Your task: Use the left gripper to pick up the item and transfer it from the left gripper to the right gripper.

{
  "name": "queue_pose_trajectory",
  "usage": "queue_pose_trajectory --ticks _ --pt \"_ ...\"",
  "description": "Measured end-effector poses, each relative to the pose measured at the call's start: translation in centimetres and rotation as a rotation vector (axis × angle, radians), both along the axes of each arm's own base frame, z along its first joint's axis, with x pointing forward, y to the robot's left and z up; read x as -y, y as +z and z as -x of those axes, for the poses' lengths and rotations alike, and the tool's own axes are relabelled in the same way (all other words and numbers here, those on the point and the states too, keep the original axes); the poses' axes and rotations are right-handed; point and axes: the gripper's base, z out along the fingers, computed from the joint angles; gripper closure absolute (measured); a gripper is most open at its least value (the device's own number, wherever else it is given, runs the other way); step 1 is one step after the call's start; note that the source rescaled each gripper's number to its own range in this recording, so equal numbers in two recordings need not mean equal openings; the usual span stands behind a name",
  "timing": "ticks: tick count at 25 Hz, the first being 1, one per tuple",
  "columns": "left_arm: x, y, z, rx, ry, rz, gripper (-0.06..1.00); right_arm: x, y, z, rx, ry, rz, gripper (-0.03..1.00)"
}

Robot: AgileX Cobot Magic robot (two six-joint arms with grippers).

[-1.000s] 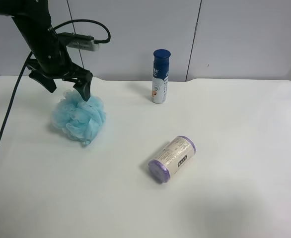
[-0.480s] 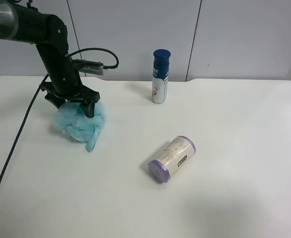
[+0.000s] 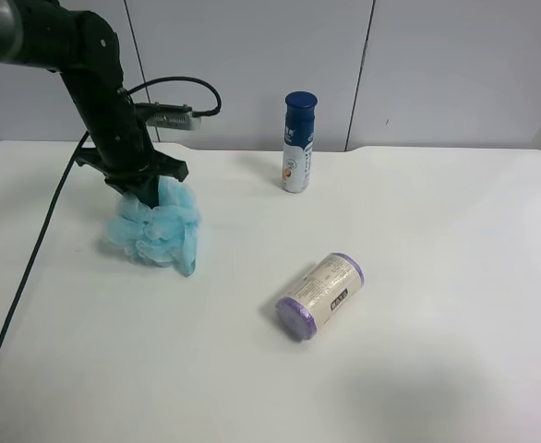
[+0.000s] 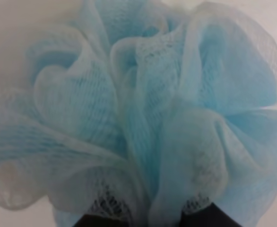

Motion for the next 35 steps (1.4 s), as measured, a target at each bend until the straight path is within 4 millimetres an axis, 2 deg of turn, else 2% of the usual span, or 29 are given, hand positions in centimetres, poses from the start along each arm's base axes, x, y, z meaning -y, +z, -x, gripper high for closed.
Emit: queue_pose_trajectory --ticks 4,9,14,22,30,35 --pt "0.2 4.5 1.2 0.067 -0.015 0.08 0.91 0.0 0.0 0.0 0.0 0.0 0.0 -0.03" --pt "0.6 10.4 3.8 0.143 -0.044 0.232 0.92 0.0 0.0 0.0 0.0 0.0 0.0 -0.03" --pt "1.3 14.2 5.8 0.193 -0.092 0.388 0.93 0.0 0.0 0.0 0.0 0.0 0.0 -0.03" --pt "2.3 15.3 7.0 0.157 -0.201 0.523 0.93 0.0 0.0 0.0 0.0 0.0 0.0 -0.03" --pt "3.4 15.7 7.6 0.124 -0.217 0.672 0.93 0.0 0.0 0.0 0.0 0.0 0.0 -0.03" --pt "5.3 15.8 8.7 0.086 -0.28 0.69 0.93 0.0 0.0 0.0 0.0 0.0 0.0 -0.03"
